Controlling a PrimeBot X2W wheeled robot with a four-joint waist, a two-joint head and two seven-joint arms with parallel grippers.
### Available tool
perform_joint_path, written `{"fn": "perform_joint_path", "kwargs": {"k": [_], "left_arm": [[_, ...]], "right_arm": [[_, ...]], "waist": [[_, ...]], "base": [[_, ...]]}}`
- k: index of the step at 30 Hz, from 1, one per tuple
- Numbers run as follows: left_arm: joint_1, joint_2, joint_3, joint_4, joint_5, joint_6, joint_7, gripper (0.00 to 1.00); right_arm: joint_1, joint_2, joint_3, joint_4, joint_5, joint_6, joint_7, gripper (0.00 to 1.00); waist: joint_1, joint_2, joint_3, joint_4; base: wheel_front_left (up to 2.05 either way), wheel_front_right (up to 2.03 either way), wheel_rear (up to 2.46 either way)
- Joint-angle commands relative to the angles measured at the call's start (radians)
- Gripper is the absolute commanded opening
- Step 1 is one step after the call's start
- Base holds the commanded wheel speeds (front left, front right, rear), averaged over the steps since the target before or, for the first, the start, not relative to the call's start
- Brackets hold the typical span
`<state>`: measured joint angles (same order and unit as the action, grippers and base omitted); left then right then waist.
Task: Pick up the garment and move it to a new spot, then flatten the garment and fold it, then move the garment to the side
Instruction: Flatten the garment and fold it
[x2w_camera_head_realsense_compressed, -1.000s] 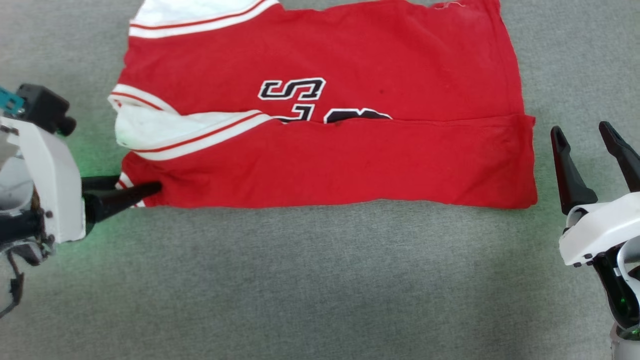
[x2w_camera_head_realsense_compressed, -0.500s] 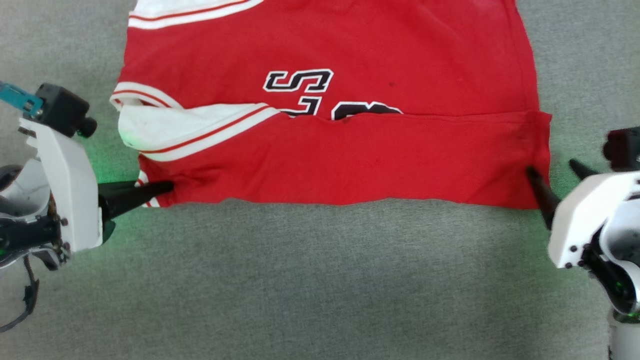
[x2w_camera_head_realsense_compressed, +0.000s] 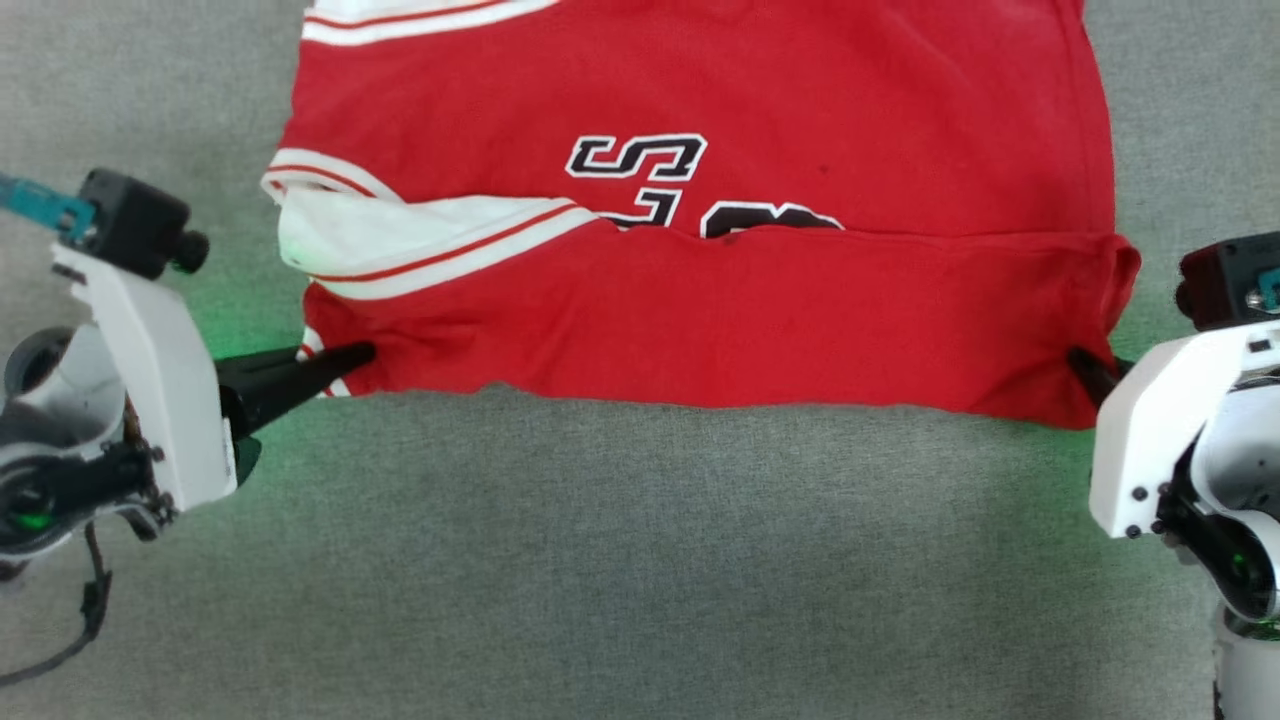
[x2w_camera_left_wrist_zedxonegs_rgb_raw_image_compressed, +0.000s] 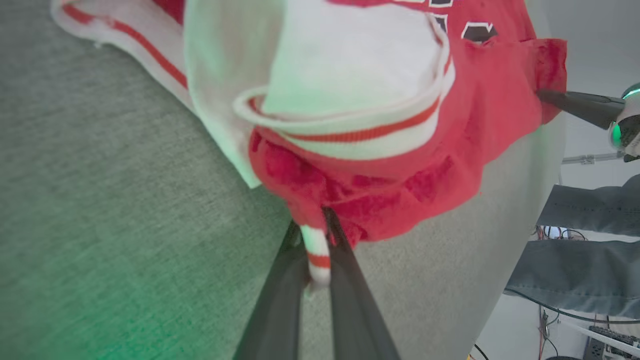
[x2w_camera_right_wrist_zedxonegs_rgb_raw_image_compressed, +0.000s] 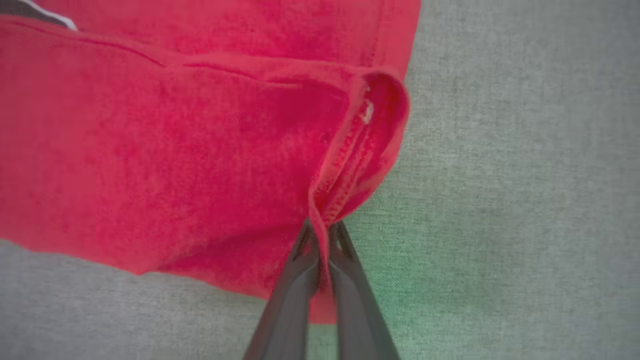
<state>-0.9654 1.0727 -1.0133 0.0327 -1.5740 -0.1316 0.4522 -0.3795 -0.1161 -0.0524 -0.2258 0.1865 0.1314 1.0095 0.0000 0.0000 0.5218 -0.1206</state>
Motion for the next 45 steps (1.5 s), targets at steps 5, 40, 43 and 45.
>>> {"fn": "perform_joint_path", "kwargs": {"k": [5, 40, 43, 45], "left_arm": [[0.097, 0.031, 0.015, -0.061, -0.004, 0.002, -0.126, 0.00], [0.357, 0.253, -0.020, -0.279, 0.057, 0.002, -0.623, 1.00], [0.328, 0.254, 0.016, -0.220, 0.041, 0.002, -0.655, 1.00], [0.277, 0.229, 0.068, -0.102, 0.079, 0.002, -0.688, 1.00]], "right_arm": [[0.034, -0.058, -0.023, 0.017, 0.038, -0.002, -0.039, 0.00], [0.191, -0.211, -0.052, -0.139, 0.149, -0.002, -0.196, 1.00], [0.172, -0.196, -0.041, -0.138, 0.115, -0.002, -0.273, 1.00], [0.136, -0.136, -0.010, -0.109, 0.045, -0.002, -0.430, 1.00]], "waist": [[0.0000, 0.0000, -0.071, 0.020], [0.0000, 0.0000, -0.149, 0.058], [0.0000, 0.0000, -0.149, 0.051], [0.0000, 0.0000, -0.145, 0.034]], "base": [[0.00, 0.00, 0.00], [0.00, 0.00, 0.00], [0.00, 0.00, 0.00], [0.00, 0.00, 0.00]]}}
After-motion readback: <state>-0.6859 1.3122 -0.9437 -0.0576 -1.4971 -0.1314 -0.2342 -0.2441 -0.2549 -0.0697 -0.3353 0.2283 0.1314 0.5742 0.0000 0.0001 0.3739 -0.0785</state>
